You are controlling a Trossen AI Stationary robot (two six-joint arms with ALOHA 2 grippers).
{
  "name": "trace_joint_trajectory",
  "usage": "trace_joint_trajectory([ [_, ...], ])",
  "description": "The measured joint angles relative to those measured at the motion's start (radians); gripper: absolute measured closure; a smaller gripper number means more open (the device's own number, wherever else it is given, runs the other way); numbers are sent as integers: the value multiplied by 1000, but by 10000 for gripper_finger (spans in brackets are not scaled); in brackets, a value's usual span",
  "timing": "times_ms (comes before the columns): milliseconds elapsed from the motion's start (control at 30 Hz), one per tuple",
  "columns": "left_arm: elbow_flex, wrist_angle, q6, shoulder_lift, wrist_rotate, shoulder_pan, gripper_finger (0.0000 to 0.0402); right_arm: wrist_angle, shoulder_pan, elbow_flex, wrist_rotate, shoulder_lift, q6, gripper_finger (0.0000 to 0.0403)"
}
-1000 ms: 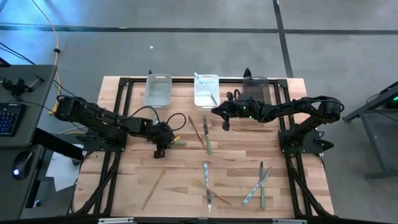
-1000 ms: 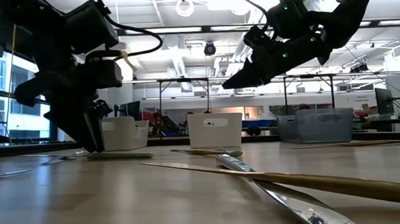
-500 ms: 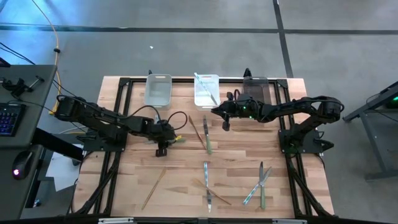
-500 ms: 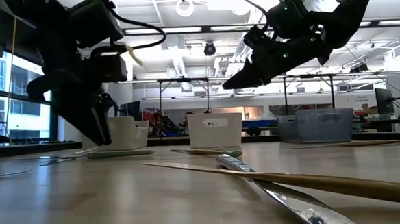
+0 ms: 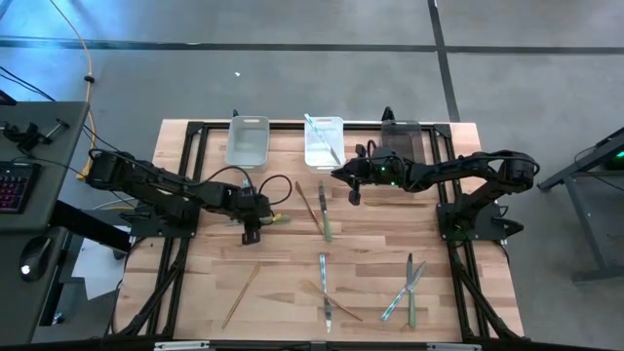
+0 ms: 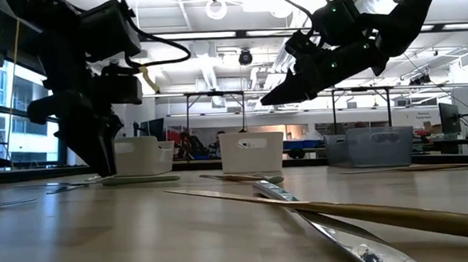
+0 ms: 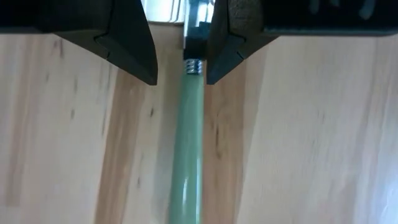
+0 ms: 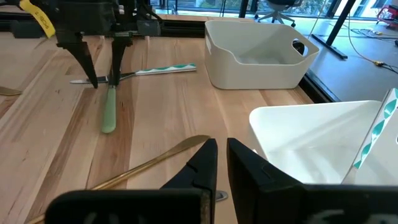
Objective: Sort silverware by color (type)
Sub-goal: Put the top left green table knife into the black bin
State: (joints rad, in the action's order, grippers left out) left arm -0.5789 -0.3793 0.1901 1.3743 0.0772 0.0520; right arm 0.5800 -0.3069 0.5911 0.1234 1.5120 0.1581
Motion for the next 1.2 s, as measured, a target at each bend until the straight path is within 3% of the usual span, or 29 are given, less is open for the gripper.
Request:
trace_joint_trajectory([
  [400, 43, 32, -16, 0, 15, -28, 278, 0, 0, 0, 0, 0, 0, 382],
  [1000, 40, 87, -109, 57, -12, -27, 379, -41, 0, 0, 0, 0, 0, 382],
  [1200, 43, 95, -116, 36, -33, -29, 381, -54, 46, 0, 4, 0, 6, 380],
])
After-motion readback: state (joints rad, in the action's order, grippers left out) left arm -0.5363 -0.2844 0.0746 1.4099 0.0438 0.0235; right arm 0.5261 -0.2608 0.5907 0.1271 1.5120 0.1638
